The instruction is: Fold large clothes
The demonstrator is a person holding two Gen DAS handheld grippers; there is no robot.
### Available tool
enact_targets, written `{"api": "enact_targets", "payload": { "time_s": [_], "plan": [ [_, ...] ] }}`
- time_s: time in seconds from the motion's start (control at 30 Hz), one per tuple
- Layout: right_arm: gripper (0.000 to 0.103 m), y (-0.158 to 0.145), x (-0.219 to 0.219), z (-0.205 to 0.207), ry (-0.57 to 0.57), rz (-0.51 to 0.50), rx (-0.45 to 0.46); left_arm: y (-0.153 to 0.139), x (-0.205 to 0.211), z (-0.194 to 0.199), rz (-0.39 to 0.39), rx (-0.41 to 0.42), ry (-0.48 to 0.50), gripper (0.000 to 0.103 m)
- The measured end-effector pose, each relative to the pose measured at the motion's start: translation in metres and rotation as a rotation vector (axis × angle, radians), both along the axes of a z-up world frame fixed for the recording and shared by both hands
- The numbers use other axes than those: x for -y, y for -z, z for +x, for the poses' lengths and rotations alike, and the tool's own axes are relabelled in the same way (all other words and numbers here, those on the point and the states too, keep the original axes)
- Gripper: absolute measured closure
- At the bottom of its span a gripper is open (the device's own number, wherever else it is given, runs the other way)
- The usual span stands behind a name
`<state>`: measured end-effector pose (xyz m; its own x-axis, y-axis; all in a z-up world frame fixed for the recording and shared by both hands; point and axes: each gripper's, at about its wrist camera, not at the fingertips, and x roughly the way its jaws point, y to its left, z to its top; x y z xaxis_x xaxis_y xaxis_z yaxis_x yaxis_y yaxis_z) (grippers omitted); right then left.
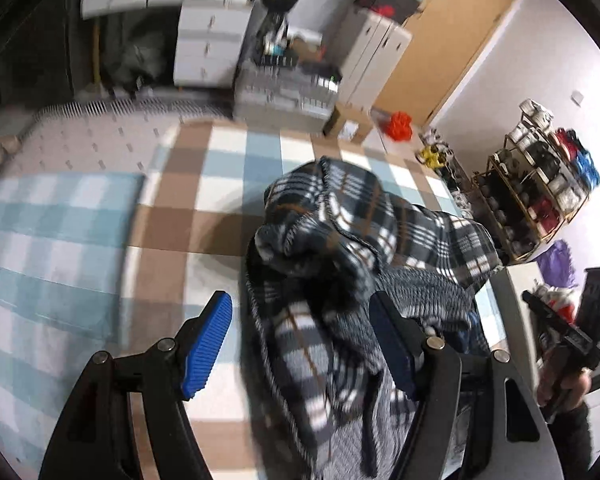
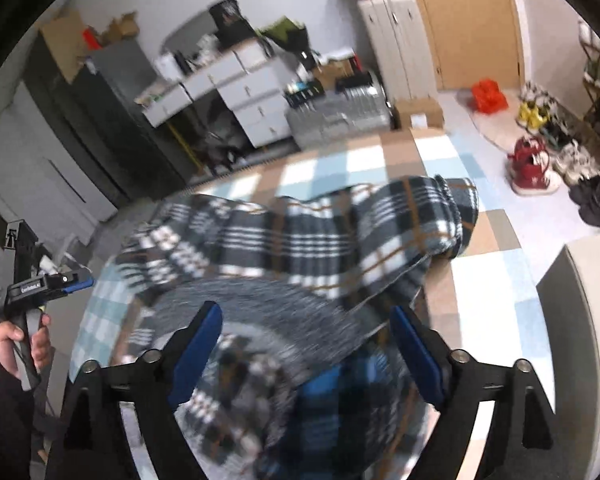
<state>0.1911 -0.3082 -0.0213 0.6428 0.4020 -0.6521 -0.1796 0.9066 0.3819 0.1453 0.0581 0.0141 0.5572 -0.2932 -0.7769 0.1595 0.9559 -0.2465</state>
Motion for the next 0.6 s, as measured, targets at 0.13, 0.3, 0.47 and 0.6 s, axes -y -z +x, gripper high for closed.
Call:
{"api": "enact_targets", "payload": {
  "time_s": [0.13,0.3,0.47,0.6],
  "plan": [
    [0.004,-0.019,-0.016,-0.059,0.036,0.044,0.139,-0.022,0.028,-0.053,0.149,0.183,-0.079,0.025],
    [0.0,-0.015,-0.03,-0.118,0.123,0.061,0.312,-0.028,0.059,-0.105,0.168,0.35,-0.126,0.022],
    [0.0,0.003,-0.039,-0.143,0.168,0.009,0.391,-0.022,0.083,-0.127,0.218,0.471,-0.19,0.021],
    [0.0,0.016,-0.042,-0.146,0.138,-0.056,0.38,-0.009,0.087,-0.134,0.223,0.49,-0.179,0.011]
  ]
}}
